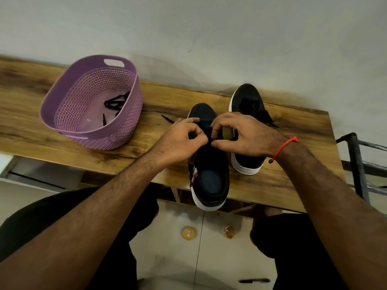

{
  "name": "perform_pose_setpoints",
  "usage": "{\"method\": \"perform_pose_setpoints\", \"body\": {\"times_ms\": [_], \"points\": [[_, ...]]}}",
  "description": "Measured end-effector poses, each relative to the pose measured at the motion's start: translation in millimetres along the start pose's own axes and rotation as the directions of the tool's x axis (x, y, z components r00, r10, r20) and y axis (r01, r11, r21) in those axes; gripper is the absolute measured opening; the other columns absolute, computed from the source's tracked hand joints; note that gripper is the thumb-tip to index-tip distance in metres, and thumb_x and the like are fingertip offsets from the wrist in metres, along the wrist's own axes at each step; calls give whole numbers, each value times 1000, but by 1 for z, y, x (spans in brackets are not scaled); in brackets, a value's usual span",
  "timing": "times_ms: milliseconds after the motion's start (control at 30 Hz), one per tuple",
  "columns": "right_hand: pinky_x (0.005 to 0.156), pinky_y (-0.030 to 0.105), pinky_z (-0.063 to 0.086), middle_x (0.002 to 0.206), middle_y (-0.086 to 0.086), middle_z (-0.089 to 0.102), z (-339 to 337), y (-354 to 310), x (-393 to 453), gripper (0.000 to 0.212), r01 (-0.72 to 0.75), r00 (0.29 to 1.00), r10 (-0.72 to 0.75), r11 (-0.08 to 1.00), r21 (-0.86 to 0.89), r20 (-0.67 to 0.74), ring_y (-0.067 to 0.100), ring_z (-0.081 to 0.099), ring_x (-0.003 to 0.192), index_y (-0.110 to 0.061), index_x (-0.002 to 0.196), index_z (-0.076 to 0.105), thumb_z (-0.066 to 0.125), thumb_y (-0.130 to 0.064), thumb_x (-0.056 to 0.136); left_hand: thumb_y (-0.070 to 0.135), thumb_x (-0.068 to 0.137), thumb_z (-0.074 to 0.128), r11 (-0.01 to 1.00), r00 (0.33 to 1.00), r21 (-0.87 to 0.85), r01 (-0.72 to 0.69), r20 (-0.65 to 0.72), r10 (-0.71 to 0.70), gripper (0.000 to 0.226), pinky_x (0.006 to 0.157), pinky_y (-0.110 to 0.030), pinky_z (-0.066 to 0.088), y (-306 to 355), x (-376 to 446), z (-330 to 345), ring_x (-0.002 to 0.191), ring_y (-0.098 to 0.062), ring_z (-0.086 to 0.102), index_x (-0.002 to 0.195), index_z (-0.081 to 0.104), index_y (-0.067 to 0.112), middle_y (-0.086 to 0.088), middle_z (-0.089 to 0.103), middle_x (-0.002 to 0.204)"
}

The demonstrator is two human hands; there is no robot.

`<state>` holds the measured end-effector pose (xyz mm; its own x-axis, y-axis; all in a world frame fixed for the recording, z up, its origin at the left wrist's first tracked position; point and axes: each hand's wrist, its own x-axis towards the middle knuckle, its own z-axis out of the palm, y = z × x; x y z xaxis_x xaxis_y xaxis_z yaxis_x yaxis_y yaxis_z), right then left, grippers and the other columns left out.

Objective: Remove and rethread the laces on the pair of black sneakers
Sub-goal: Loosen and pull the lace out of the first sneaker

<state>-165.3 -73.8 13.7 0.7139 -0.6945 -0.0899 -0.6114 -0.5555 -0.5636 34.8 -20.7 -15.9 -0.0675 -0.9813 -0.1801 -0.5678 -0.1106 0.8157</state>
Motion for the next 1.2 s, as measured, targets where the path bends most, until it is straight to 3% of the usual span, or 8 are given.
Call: {"method": "perform_pose_setpoints", "body": {"times_ms": [233, 433, 667, 833, 967, 1067, 1133, 1200], "points": [[108, 30, 41, 126, -7, 60, -2, -2, 2, 7, 15, 999, -14, 999, 33, -41, 7, 53, 121, -20, 92, 70, 73, -26, 88, 20, 91, 63, 899, 987, -410, 156, 101, -125, 19, 85, -21, 36, 11, -6, 0, 124, 1, 46, 78, 73, 27, 15, 49, 142], [108, 26, 38, 122, -10, 61, -8, -1, 0, 7, -41, 995, 46, 998, 55, -87, 5, 55, 117, -21, 92, 73, 73, -20, 86, 27, 84, 66, 797, 971, -556, 237, 120, -205, 46, 85, -25, 36, 14, -6, -2, 109, 4, 55, 130, 64, 21, 13, 67, 120], [88, 32, 48, 102, 1, 63, -12, -3, 0, 29, -128, 985, 151, 963, 236, -81, 15, 59, 95, -19, 85, 63, 55, -44, 74, 23, 89, 54, 536, 986, -832, 145, 79, -145, 14, 81, -28, 41, 21, -6, -21, 89, -5, 58, 94, 66, 23, 11, 65, 100], [80, 17, 44, 95, 10, 63, -23, -8, 1, 8, -43, 921, 282, 758, 651, -267, 4, 57, 85, -17, 81, 60, 53, -21, 80, 28, 89, 52, 489, 975, -872, 43, -70, -210, 16, 87, -35, 32, 17, -1, -41, 106, -9, 52, 83, 67, 27, 10, 66, 115], [80, 30, 50, 91, 1, 63, -33, 6, 3, 8, -82, 731, 503, 736, 672, -462, 12, 60, 88, -25, 84, 62, 57, -26, 77, 30, 87, 63, 734, 878, -679, 7, -347, -329, 39, 107, -39, 36, 9, 7, -43, 130, -10, 52, 122, 67, 15, 7, 67, 131], [108, 34, 39, 127, 1, 56, -29, 19, 1, 33, -273, 576, 487, 872, 407, -656, 16, 50, 122, -25, 113, 62, 60, -33, 81, 41, 86, 67, 975, 839, -142, 171, -498, -219, 90, 123, -58, 15, 1, 9, -34, 155, -26, 9, 159, 21, 16, -7, 14, 168], [117, 38, 24, 149, 9, 36, -25, 18, 0, 58, -401, 568, 360, 906, 133, -740, 28, 29, 140, -18, 136, 50, 61, -33, 81, 37, 89, 68, 976, 870, 182, 119, -492, -14, 89, 116, -68, 6, 5, 4, -25, 154, -33, -12, 161, 17, 22, -8, -7, 169], [117, 47, 22, 154, 8, 28, -22, 10, -2, 58, -392, 669, 218, 916, -88, -711, 34, 20, 144, -23, 136, 51, 63, -36, 81, 38, 87, 71, 936, 901, 349, -52, -389, 195, 65, 114, -69, 10, 7, -1, -20, 153, -34, -5, 146, 47, 37, -4, 7, 168]]}}
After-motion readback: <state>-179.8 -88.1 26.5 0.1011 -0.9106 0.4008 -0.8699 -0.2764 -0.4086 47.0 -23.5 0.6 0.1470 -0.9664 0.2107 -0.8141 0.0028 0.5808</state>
